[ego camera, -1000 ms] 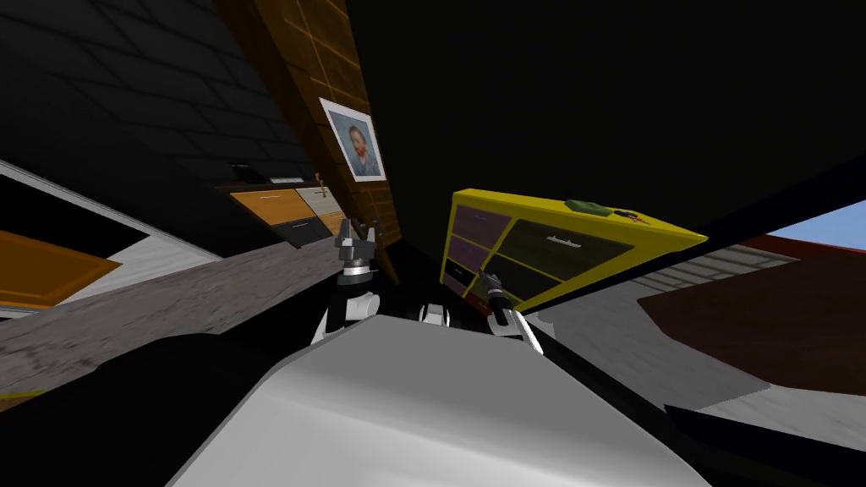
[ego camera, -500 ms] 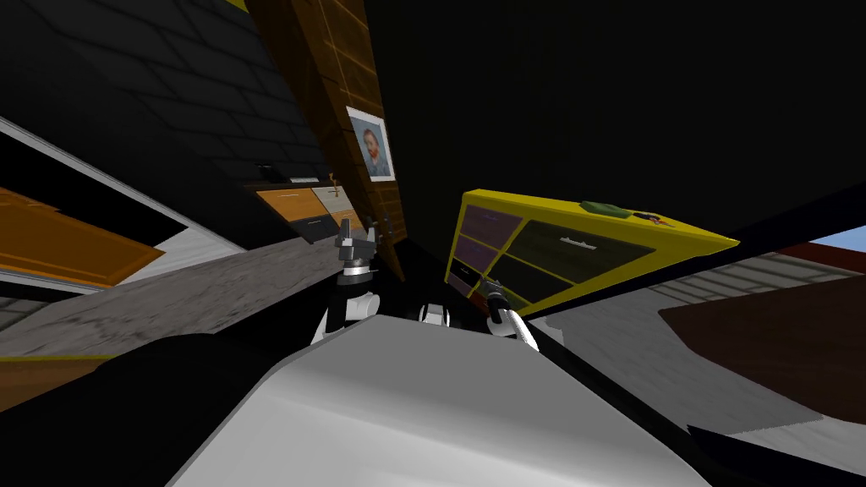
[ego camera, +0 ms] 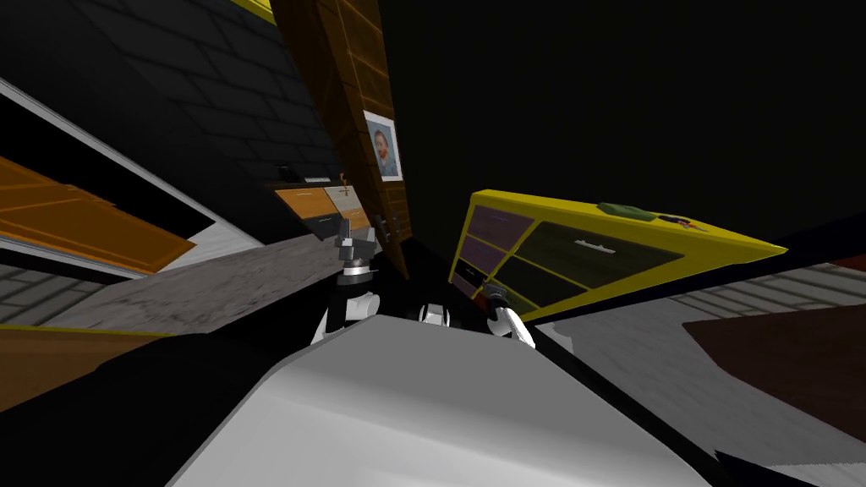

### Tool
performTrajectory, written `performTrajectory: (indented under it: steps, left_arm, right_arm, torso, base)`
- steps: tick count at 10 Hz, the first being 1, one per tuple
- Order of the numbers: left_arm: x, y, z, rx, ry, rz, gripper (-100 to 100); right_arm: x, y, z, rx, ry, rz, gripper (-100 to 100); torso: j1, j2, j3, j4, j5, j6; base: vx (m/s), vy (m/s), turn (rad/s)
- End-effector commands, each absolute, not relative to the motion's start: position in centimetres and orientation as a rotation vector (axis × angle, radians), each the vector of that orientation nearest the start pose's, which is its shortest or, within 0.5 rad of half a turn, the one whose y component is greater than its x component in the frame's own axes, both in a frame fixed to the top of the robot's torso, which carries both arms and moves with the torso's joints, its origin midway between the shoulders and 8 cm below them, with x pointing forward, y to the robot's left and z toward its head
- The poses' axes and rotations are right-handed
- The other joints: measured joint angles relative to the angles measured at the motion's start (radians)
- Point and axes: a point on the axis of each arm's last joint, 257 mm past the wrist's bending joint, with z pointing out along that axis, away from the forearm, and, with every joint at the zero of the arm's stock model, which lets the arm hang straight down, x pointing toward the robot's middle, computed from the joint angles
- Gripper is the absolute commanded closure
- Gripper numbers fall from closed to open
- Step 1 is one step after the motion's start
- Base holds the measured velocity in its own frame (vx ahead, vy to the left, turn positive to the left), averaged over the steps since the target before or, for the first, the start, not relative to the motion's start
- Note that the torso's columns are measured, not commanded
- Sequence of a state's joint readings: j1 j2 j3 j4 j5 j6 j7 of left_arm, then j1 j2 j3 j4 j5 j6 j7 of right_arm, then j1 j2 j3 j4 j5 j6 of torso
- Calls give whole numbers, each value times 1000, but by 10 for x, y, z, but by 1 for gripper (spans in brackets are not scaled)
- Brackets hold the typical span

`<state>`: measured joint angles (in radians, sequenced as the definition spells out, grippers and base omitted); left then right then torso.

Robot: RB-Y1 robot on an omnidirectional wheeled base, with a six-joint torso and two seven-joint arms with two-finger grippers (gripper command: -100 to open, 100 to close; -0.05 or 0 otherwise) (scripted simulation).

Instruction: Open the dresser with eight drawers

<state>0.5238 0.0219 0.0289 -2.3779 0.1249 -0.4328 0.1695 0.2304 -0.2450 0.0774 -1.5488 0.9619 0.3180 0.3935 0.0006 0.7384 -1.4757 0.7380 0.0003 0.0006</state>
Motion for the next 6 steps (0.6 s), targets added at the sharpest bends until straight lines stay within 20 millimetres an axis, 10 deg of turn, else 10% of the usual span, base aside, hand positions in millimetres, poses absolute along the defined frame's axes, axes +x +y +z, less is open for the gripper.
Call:
performTrajectory:
  steps: [1,6]
  left_arm:
    - [330,299,48,-764,498,-1511,0]
    - [330,299,48,-764,498,-1511,0]
  right_arm:
    - [429,-391,-386,141,1972,-440,-100]
    - [421,-437,-399,-12,2018,-756,-100]
  torso:
    - [-1,0,0,0,0,-1]
    - [-1,-1,0,0,0,0]
  base:
    - [-35,45,78]
    - [-19,47,127]
